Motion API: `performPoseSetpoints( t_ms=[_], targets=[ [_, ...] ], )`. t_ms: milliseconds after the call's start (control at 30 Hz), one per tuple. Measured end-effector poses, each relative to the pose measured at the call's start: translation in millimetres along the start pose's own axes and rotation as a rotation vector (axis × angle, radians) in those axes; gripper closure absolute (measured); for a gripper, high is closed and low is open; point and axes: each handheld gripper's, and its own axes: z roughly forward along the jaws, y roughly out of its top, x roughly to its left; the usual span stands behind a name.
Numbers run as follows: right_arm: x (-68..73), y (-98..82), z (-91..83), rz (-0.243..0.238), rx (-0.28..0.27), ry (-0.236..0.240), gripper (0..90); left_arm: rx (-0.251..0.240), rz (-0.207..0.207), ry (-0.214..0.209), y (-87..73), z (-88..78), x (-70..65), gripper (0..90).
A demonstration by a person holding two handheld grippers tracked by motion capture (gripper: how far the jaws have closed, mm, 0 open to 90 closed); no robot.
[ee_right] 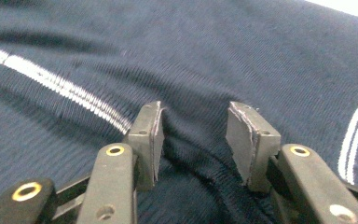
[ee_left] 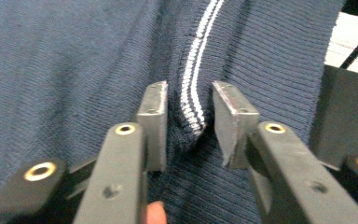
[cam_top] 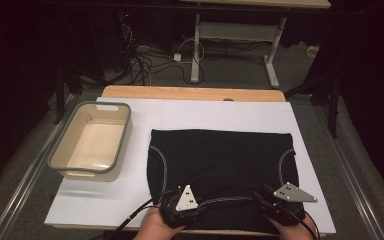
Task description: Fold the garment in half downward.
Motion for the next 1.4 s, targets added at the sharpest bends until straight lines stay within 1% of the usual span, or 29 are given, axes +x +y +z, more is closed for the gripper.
performPoseSetpoints(
  t_ms=[33,100,167,233,300,333,367,400,467,500,567,600,667,700,800,833,867,900,933,1000,1033,1067,1167,1233,1300,1367,1400],
  targets=[
    [0.4,0.2,-0.8,0.001,-0.004,0.002,57.3,-0.007,-0.005,0.000,-0.8,-0.7,0.6,68.5],
    [4.7,-0.7,-6.6,-0.009,-0.020,0.003,61.6,-0.026,-0.024,-0.007,-2.1,-2.2,2.6,69.7],
    [10.8,-2.6,-12.4,-0.022,-0.034,0.026,68.0,-0.035,-0.039,-0.014,-2.8,-3.1,4.4,70.2],
    [17.9,-4.5,-12.3,-0.041,-0.026,0.057,69.2,-0.037,-0.048,-0.024,-3.3,-3.3,5.4,70.2],
    [23.0,-3.5,-5.9,-0.068,0.007,0.066,66.3,-0.037,-0.054,-0.026,-3.4,-3.0,5.5,70.1],
    [23.1,-2.0,-1.8,-0.070,0.019,0.075,61.6,-0.036,-0.054,-0.025,-3.3,-2.7,5.2,70.0],
    [22.6,-0.2,2.8,-0.059,0.031,0.090,56.8,-0.031,-0.046,-0.022,-3.2,-2.5,5.1,69.9],
    [22.1,1.4,7.1,-0.057,0.044,0.084,53.9,-0.029,-0.045,-0.021,-3.1,-2.2,4.4,69.7],
    [23.2,2.7,14.4,-0.067,0.083,0.076,53.9,-0.026,-0.039,-0.017,-3.1,-1.9,3.8,69.4],
    [25.5,3.3,15.2,-0.094,0.087,0.057,57.9,-0.026,-0.039,-0.017,-3.1,-1.9,3.8,69.4],
    [26.7,3.2,14.8,-0.098,0.085,0.045,70.5,-0.027,-0.042,-0.022,-3.2,-1.9,4.1,69.4],
    [26.3,2.6,13.9,-0.098,0.079,0.039,74.3,-0.030,-0.043,-0.023,-3.4,-2.2,4.1,69.6],
    [23.4,1.5,10.1,-0.083,0.060,0.067,76.2,-0.045,-0.037,-0.019,-4.1,-3.7,3.6,69.7],
    [23.4,1.1,5.0,-0.090,0.039,0.075,76.3,-0.056,-0.036,-0.019,-4.7,-4.9,3.3,70.0],
    [27.2,0.2,-9.9,-0.102,-0.011,0.087,76.2,-0.082,-0.020,-0.022,-5.9,-10.0,0.5,71.0],
    [29.2,-1.3,-15.1,-0.112,-0.023,0.088,75.9,-0.084,-0.018,-0.027,-6.1,-11.6,-1.0,71.2],
    [31.3,-3.5,-20.2,-0.116,-0.033,0.087,75.6,-0.080,-0.015,-0.041,-6.2,-13.3,-2.6,71.1],
    [33.0,-6.3,-25.2,-0.115,-0.039,0.090,75.6,-0.082,-0.007,-0.049,-6.4,-15.5,-5.3,71.1],
    [34.5,-9.3,-29.7,-0.114,-0.045,0.097,75.5,-0.084,0.006,-0.047,-6.4,-17.7,-8.5,71.2],
    [37.1,-14.8,-38.2,-0.120,-0.049,0.107,75.5,-0.088,0.033,-0.044,-6.6,-23.4,-16.0,71.2],
    [38.2,-18.0,-42.9,-0.112,-0.051,0.116,75.6,-0.088,0.042,-0.047,-6.8,-25.7,-18.9,71.2],
    [39.4,-20.4,-45.7,-0.110,-0.053,0.124,75.8,-0.089,0.044,-0.056,-7.2,-27.7,-21.6,71.2],
    [43.9,-25.3,-52.4,-0.124,-0.050,0.130,76.2,-0.088,0.046,-0.082,-9.4,-32.6,-27.7,71.2],
    [45.9,-27.2,-55.4,-0.126,-0.049,0.135,76.1,-0.073,0.069,-0.077,-11.3,-34.0,-31.0,71.1],
    [46.9,-29.2,-55.7,-0.123,-0.041,0.143,76.0,-0.049,0.082,-0.077,-12.9,-32.2,-31.5,71.0],
    [46.7,-31.0,-54.2,-0.124,-0.028,0.150,74.8,-0.030,0.071,-0.090,-14.9,-27.7,-30.6,70.9],
    [46.2,-31.2,-53.3,-0.120,-0.027,0.153,72.4,-0.018,0.065,-0.098,-16.1,-25.2,-30.0,70.8]
  ],
)
